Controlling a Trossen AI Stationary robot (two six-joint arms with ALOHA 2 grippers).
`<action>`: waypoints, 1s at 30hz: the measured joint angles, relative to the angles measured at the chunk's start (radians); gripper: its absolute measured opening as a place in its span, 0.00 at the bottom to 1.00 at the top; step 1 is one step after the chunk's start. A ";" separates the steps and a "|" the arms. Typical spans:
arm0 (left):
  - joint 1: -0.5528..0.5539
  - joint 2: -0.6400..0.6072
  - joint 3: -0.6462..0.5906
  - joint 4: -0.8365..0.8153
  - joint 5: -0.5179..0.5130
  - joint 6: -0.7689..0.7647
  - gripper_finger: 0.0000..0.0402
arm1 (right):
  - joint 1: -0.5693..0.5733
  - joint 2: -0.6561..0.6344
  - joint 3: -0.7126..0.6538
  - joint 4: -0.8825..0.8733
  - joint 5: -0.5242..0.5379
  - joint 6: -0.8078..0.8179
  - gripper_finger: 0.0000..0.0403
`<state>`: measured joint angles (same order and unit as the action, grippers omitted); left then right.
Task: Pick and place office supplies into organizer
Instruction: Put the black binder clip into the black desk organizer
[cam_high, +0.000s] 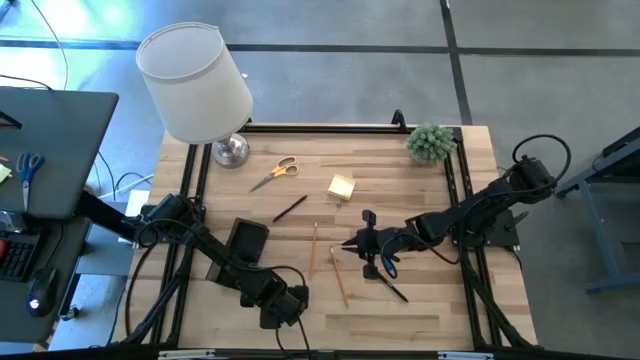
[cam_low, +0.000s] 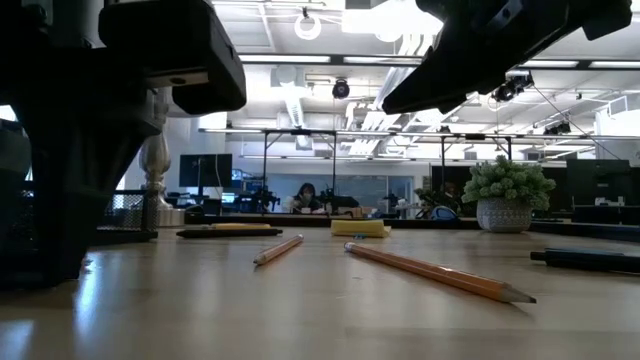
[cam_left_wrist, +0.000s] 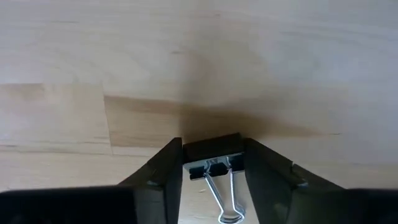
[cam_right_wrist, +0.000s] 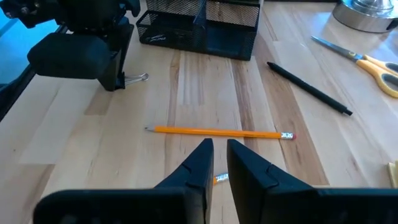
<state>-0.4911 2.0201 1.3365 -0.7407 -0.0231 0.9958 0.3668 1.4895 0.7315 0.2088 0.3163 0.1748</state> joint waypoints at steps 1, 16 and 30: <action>0.000 0.000 0.000 -0.001 -0.002 -0.007 0.30 | 0.000 0.000 0.000 0.000 0.005 -0.002 0.10; 0.047 -0.145 0.178 -0.314 -0.369 -0.457 0.30 | 0.000 0.000 0.000 -0.002 0.009 -0.026 0.10; 0.071 -0.199 0.345 -0.720 -0.254 -1.446 0.31 | 0.000 0.000 0.000 0.000 0.009 -0.047 0.10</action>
<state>-0.4199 1.8213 1.6812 -1.4606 -0.2770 -0.4504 0.3668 1.4895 0.7315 0.2087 0.3249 0.1281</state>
